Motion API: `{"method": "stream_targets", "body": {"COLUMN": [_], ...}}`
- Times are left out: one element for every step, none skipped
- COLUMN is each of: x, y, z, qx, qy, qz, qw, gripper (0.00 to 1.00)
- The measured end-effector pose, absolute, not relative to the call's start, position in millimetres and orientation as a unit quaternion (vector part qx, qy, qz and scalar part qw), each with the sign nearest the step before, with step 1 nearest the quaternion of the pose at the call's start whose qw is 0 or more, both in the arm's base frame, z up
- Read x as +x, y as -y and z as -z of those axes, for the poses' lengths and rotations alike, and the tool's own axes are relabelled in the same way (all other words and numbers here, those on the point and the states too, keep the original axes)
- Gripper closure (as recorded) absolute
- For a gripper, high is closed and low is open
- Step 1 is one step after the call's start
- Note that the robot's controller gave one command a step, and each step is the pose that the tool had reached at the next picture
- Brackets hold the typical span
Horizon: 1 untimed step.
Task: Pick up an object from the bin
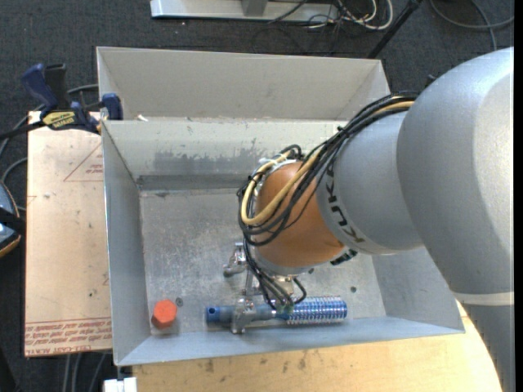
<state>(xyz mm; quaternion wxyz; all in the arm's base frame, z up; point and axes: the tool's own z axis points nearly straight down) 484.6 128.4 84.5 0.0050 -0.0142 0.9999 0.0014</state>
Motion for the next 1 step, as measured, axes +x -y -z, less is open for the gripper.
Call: {"method": "stream_targets", "body": {"x": [481.9], "y": [-127.9], "z": [-81.3], "qx": [-0.014], "qy": [-1.000], "qz": [-0.001], "qw": [0.000], "gripper": [1.00]}}
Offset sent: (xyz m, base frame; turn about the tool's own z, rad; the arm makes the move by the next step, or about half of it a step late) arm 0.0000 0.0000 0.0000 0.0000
